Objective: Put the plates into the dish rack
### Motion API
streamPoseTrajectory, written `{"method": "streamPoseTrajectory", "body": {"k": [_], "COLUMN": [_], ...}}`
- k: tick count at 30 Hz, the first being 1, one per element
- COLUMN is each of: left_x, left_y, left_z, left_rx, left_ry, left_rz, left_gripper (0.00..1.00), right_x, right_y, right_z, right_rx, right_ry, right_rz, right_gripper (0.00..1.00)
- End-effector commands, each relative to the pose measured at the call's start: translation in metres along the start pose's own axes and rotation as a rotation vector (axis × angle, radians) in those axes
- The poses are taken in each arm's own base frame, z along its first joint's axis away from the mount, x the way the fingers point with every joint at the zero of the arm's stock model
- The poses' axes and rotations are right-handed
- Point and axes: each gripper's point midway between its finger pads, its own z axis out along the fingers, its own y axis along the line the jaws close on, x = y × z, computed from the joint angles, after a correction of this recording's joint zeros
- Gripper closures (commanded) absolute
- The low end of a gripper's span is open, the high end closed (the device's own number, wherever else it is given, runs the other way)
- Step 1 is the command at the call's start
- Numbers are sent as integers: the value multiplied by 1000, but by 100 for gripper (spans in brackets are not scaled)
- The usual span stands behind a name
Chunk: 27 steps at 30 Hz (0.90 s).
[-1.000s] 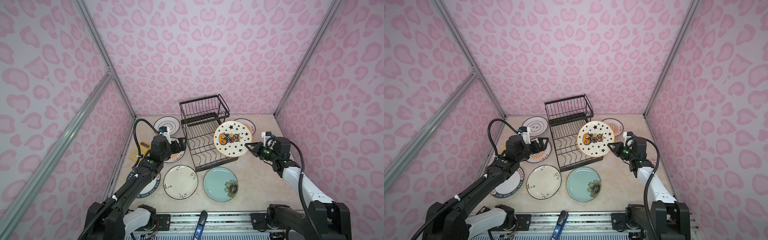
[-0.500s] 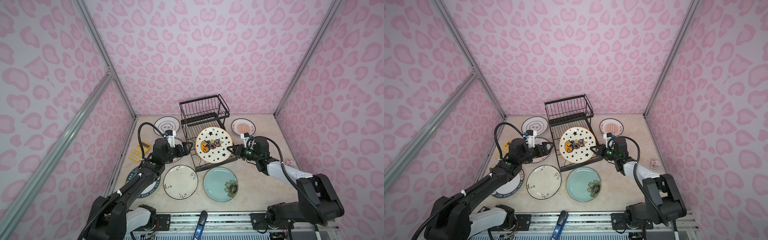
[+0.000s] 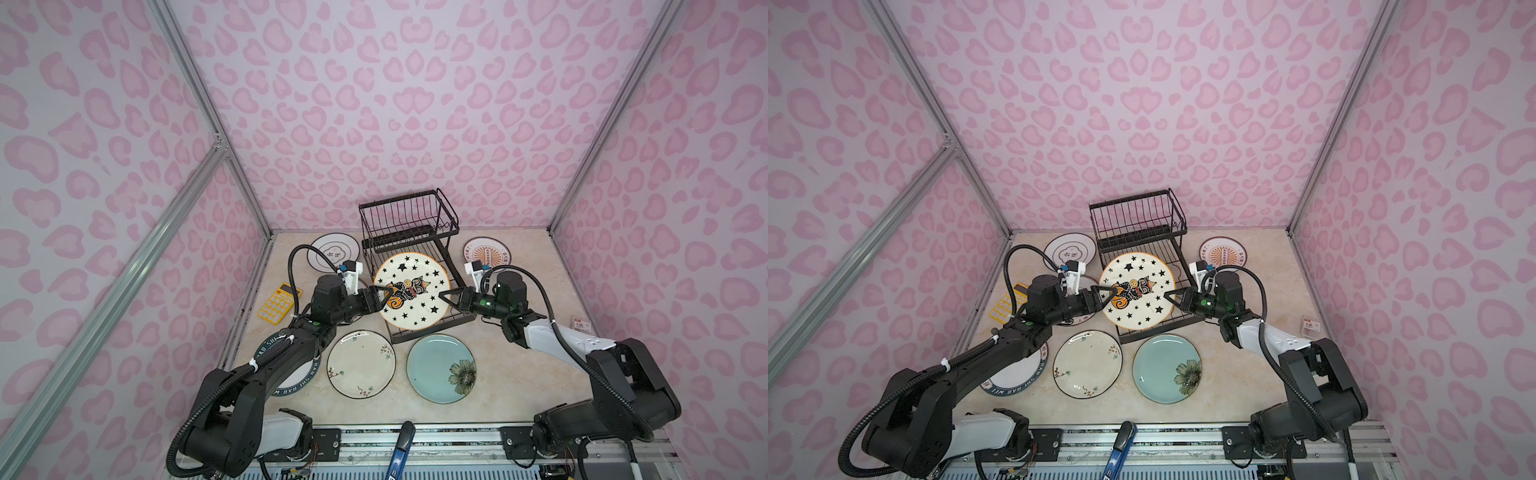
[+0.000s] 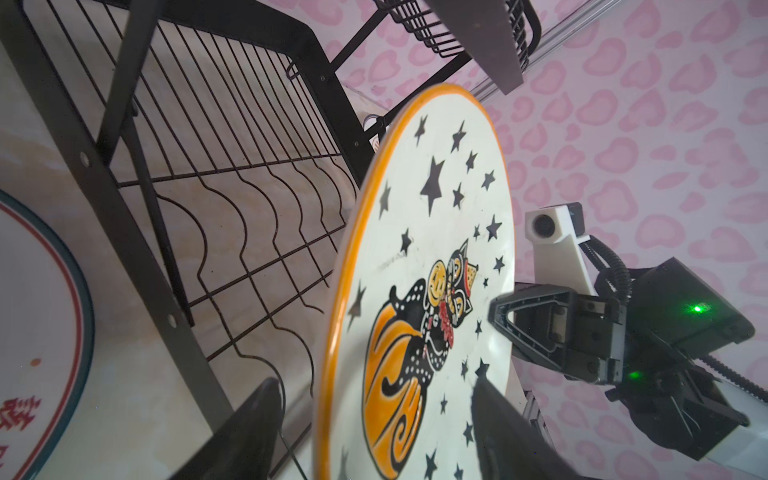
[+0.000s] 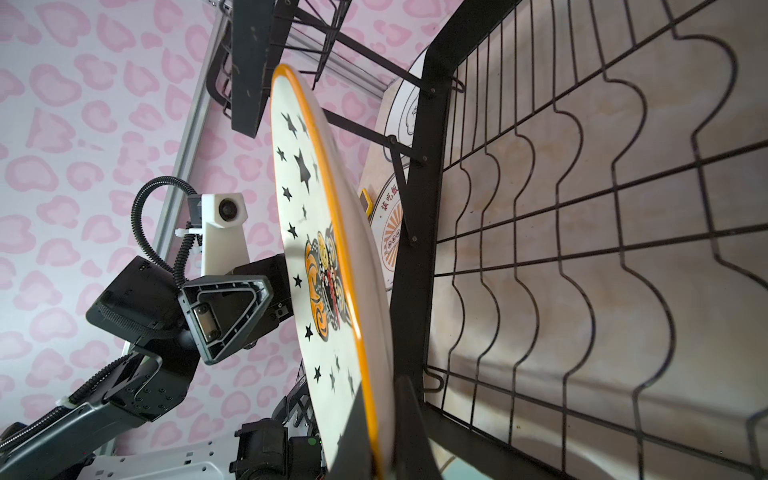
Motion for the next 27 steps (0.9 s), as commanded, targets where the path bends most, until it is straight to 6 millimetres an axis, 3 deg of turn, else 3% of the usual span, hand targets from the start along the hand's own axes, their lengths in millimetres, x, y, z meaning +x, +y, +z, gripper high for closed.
{"method": "streamPoseTrajectory", "body": {"k": [1,10,23,27], "left_x": [-11,-11,-16,-18], "left_y": [-12,-12,-14,-15], "left_z": [0,-1,1,0], "left_rx": [40,32,39,41], "left_ry": [-32,-25,-41,-49], "left_rz": [28,35,39,41], "left_gripper": [32,68,84,98], "right_x": [-11,-9,-10,-11], "right_y": [28,25,28,27], "right_z": [2,6,5,6], "right_rx": [-115,-119,-110,-105], "right_ry": [-25,-19,-9,-11], "right_rz": [-89,-80,-92,-86], "right_gripper": [100,100,100,100]}}
